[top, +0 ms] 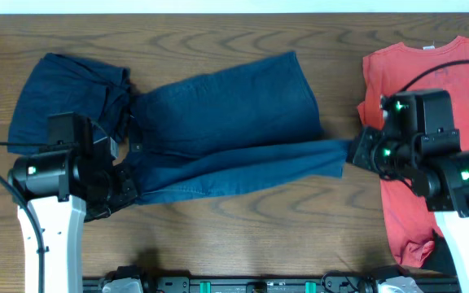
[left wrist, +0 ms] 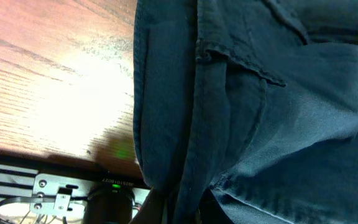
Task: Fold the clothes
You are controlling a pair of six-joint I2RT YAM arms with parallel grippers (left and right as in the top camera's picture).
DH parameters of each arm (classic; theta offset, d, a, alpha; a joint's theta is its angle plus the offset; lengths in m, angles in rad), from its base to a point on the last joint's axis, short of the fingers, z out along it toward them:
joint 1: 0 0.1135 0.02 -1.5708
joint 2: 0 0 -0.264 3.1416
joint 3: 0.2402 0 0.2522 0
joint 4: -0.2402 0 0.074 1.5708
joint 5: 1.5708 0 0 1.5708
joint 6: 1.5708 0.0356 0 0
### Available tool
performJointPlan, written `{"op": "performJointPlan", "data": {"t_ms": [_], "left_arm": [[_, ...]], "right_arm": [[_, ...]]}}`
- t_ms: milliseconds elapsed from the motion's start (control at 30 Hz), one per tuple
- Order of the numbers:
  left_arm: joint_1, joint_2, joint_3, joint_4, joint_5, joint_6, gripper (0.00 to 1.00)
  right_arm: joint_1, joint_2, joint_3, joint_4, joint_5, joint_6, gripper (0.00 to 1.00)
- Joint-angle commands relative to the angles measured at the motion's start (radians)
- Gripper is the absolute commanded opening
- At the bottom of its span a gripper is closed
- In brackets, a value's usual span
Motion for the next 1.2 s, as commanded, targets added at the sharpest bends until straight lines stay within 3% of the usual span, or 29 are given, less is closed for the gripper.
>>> {"op": "performJointPlan", "data": {"t_ms": [0,233,533,667,700,733,767,800,833,933,1167], "left_arm": [[0.003,0.024,0.010,0.006,-0.021,0.005,0.06],[0.002,0.134,0.010,0.053,-0.022,0.006,0.07],[0.003,0.322,0.010,0.455,-0.106,0.018,0.07],[0.003,0.414,0.010,0.658,-0.116,0.029,0.17],[0.003,0.435,0.010,0.699,-0.116,0.029,0.34],[0.003,0.458,0.010,0.742,-0.116,0.029,0.44],[0.003,0.477,0.010,0.773,-0.115,0.029,0.56],[0.003,0.498,0.010,0.804,-0.115,0.028,0.67],[0.003,0.514,0.010,0.826,-0.115,0.029,0.74],[0.003,0.535,0.010,0.829,-0.113,0.028,0.82],[0.002,0.522,0.010,0.660,-0.027,0.029,0.82]], "right_arm": [[0.005,0.057,0.014,0.098,0.076,0.000,0.01],[0.005,0.261,0.014,0.461,0.091,-0.008,0.01],[0.005,0.566,0.014,0.982,0.063,-0.033,0.01],[0.005,0.700,0.014,1.165,0.053,-0.033,0.01],[0.005,0.735,0.014,1.198,0.043,-0.033,0.04],[0.005,0.767,0.014,1.222,0.033,-0.033,0.19],[0.005,0.797,0.014,1.232,0.029,-0.034,0.50],[0.004,0.820,0.014,1.225,0.030,-0.034,0.73],[-0.001,0.834,0.014,1.208,0.029,-0.034,0.81],[-0.032,0.841,0.014,1.105,0.013,-0.058,0.86],[-0.124,0.793,0.014,0.805,-0.094,-0.261,0.93]]}}
